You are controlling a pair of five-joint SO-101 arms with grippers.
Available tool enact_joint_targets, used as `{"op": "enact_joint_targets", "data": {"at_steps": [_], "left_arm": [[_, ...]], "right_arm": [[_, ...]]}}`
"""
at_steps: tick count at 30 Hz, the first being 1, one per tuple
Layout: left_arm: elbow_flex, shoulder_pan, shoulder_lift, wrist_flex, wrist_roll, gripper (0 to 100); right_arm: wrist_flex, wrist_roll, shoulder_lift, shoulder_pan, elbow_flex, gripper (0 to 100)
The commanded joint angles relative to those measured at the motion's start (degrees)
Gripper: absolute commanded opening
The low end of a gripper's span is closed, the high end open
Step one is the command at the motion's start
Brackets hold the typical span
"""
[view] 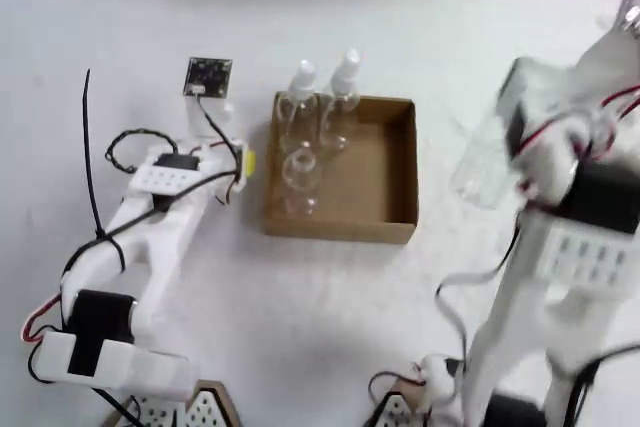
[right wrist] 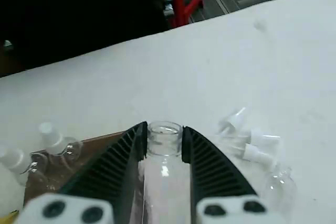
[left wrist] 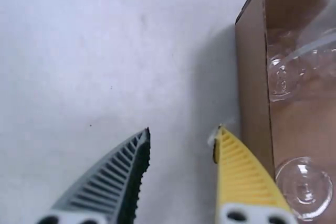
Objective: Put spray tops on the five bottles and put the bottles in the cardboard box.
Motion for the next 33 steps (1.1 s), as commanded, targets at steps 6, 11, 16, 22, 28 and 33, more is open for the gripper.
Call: {"op": "enact_joint_targets", "data": {"at_steps": [6,11,16,22,28,33], "left_arm": [[-2.90,0.48,-0.22,-0.62,-0.53,19],[-2.90,0.48,-0.22,-0.62,-0.53,19],[-2.90,0.48,-0.22,-0.62,-0.53,19],[-2.90,0.48,-0.22,-0.70,-0.53,19],[-2.90,0.48,-0.22,-0.70,-0.53,19],[-2.90,0.48,-0.22,-0.70,-0.53,19]], "right_arm": [[-26.15,1.23,-31.43,-8.13,36.22,1.6],[-45.14,8.88,-44.35,-13.49,54.42,1.6],[-64.75,16.70,-47.96,-15.87,67.96,1.7],[-87.78,17.41,-47.96,-19.74,82.11,1.8],[-97.54,16.97,-47.87,-19.91,87.47,1.6],[-97.71,16.88,-47.78,-19.91,88.79,1.6]]}}
